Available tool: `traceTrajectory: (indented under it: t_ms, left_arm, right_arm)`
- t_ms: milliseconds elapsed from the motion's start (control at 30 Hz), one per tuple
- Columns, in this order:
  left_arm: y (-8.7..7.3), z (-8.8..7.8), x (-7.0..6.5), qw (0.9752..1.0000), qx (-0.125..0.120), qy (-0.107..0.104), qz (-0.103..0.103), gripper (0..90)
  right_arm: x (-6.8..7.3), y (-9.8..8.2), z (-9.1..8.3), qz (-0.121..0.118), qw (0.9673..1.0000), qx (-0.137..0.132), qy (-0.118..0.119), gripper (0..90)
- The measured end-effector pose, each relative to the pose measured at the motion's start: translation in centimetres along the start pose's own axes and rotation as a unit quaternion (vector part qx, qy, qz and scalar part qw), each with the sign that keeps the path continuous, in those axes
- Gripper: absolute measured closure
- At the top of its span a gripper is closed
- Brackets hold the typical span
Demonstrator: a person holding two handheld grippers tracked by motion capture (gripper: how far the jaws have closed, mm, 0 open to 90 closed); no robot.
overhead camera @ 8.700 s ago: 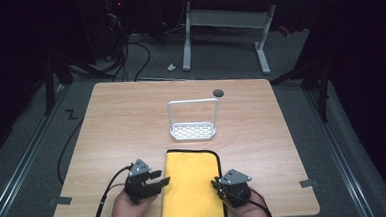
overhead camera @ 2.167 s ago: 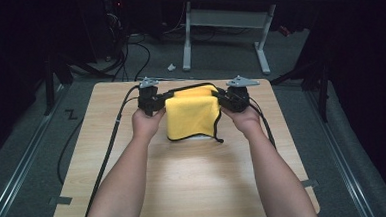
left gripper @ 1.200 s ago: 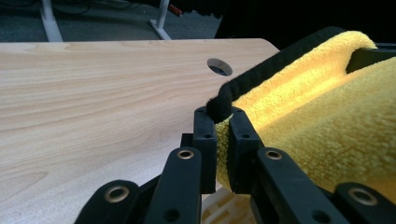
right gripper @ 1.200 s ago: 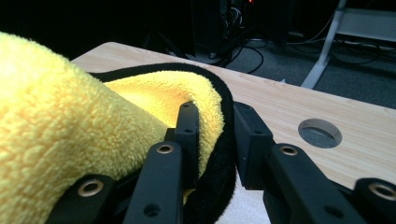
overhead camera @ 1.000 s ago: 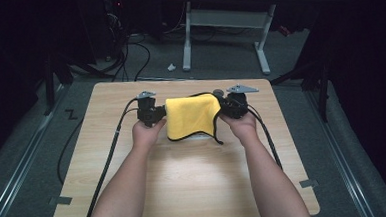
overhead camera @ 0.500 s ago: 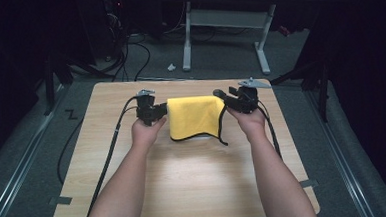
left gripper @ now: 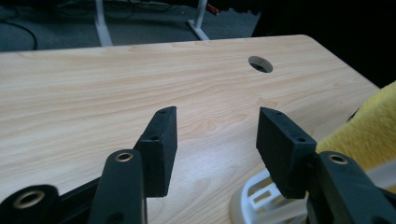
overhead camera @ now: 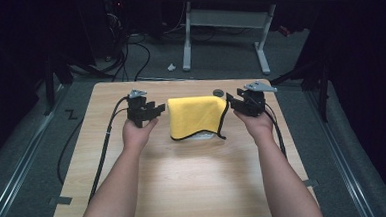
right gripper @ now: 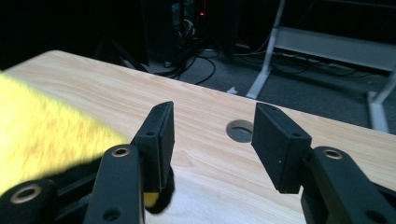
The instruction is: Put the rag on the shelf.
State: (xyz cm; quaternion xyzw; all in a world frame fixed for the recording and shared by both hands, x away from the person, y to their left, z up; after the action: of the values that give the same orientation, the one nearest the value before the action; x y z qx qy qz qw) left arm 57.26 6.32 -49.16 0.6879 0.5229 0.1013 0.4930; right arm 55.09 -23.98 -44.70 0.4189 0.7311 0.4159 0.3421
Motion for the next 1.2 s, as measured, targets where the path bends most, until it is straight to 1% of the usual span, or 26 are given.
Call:
traceTrajectory:
  t_ms: [33,100,133,200,233,300,367,400,433,500,533,567,600,633,667,700,733,800,833,900,967,1033,1067,1133,1167,1200]
  left_arm:
    - [0.0,-0.3,0.0,1.0,-0.002,0.001,0.007,47.2]
    - [0.0,-0.9,-0.2,0.9997,-0.003,0.004,0.023,44.9]
    - [-0.1,-1.3,-0.2,0.9996,-0.008,0.003,0.025,44.4]
    - [-0.2,-2.0,-0.2,0.9997,-0.015,-0.001,0.02,44.4]
    - [-0.2,-2.4,-0.2,0.9997,-0.019,-0.006,0.016,44.3]
    - [-0.6,-3.3,-0.1,0.9997,-0.02,-0.006,0.016,44.3]
    - [-1.0,-4.2,0.0,0.9997,-0.018,-0.006,0.016,45.0]
    - [-1.4,-4.9,0.0,0.9996,-0.022,-0.006,0.017,45.0]
    - [-1.6,-5.3,0.1,0.9996,-0.024,-0.008,0.015,45.0]
    - [-2.4,-6.4,0.1,0.9994,-0.029,-0.013,0.013,45.0]
    - [-2.8,-6.9,0.1,0.9994,-0.028,-0.015,0.013,45.0]
    - [-3.3,-7.5,0.0,0.9993,-0.03,-0.02,0.013,45.0]
    - [-3.9,-8.1,-0.2,0.9991,-0.032,-0.026,0.013,45.0]
    - [-4.5,-8.7,-0.6,0.9986,-0.035,-0.033,0.021,45.1]
    - [-5.1,-9.4,-0.9,0.998,-0.041,-0.038,0.029,45.1]
    - [-5.9,-10.0,-1.3,0.9974,-0.045,-0.044,0.034,45.1]
    - [-6.7,-10.5,-1.6,0.9973,-0.041,-0.051,0.035,45.0]
    - [-8.7,-11.4,-2.3,0.997,-0.031,-0.053,0.048,44.9]
    - [-9.3,-11.7,-2.5,0.9969,-0.029,-0.053,0.05,44.8]
    - [-11.1,-12.6,-3.1,0.9965,-0.021,-0.064,0.05,44.6]
    - [-12.6,-13.2,-3.5,0.9962,-0.016,-0.064,0.057,44.3]
    - [-14.6,-13.7,-3.8,0.9962,-0.002,-0.058,0.064,43.7]
    - [-15.6,-13.9,-3.9,0.9961,0.005,-0.054,0.069,43.7]
    - [-17.6,-14.3,-4.0,0.9956,0.016,-0.053,0.075,43.3]
    - [-18.5,-14.3,-4.0,0.9956,0.021,-0.046,0.078,43.6]
    - [-19.3,-14.3,-3.9,0.9953,0.035,-0.036,0.083,44.7]
  right_arm:
    - [0.0,-0.1,-0.3,-0.005,1.0,-0.001,-0.003,49.4]
    - [0.0,-0.5,-0.8,-0.003,1.0,0.007,-0.002,49.9]
    - [0.0,-0.6,-1.1,-0.006,1.0,0.003,-0.002,51.5]
    - [0.0,-0.9,-1.7,-0.012,0.9999,-0.003,-0.009,51.7]
    - [0.1,-1.0,-2.0,-0.013,0.9999,0.002,-0.007,51.2]
    - [0.4,-1.3,-2.7,-0.021,0.9997,0.006,-0.002,51.2]
    - [0.8,-1.3,-3.5,-0.036,0.9993,-0.005,-0.007,51.8]
    - [1.0,-1.4,-3.9,-0.039,0.9992,-0.006,-0.009,52.2]
    - [1.3,-1.5,-4.4,-0.038,0.9993,-0.001,-0.003,53.1]
    - [1.9,-1.7,-5.1,-0.04,0.9992,-0.004,0.003,54.2]
    - [2.2,-1.8,-5.6,-0.044,0.999,-0.01,-0.001,55.4]
    - [2.5,-2.0,-6.0,-0.051,0.9987,-0.006,-0.005,55.6]
    - [2.8,-2.2,-6.3,-0.053,0.9986,0.003,-0.005,55.6]
    - [3.3,-2.4,-6.7,-0.053,0.9986,0.002,-0.004,56.2]
    - [3.7,-2.6,-7.2,-0.06,0.9981,-0.007,-0.009,57.0]
    - [4.2,-2.9,-7.8,-0.067,0.9975,-0.008,-0.02,57.5]
    - [4.7,-3.2,-8.3,-0.076,0.9968,-0.009,-0.024,57.3]
    - [5.9,-4.0,-9.2,-0.089,0.9957,-0.012,-0.023,56.8]
    - [6.6,-4.7,-9.7,-0.094,0.9954,-0.008,-0.02,55.8]
    - [7.8,-5.8,-10.5,-0.091,0.9958,-0.008,-0.009,54.2]
    - [8.9,-7.0,-11.0,-0.089,0.996,-0.004,-0.001,54.1]
    - [10.2,-8.4,-11.5,-0.099,0.9951,0.002,0.002,57.2]
    - [10.7,-9.2,-11.8,-0.097,0.9952,0.005,0.003,57.3]
    - [11.9,-10.7,-12.1,-0.085,0.9961,0.018,0.015,56.4]
    - [12.4,-11.5,-12.3,-0.078,0.9965,0.025,0.016,55.9]
    - [12.8,-12.3,-12.7,-0.069,0.9972,0.022,0.013,55.8]
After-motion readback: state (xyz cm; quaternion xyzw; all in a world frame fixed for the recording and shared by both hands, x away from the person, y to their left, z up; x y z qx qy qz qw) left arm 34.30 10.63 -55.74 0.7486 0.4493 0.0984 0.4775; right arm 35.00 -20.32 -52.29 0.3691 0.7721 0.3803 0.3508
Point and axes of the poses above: each handheld gripper's, and its own axes: z roughly forward along the jaws, y roughly out of its top, x roughly to its left, the point moved 8 cm from there along z, roughly forward along the jaws, and after that the axes turned 10 degrees about -z, right-handed, at the moved point
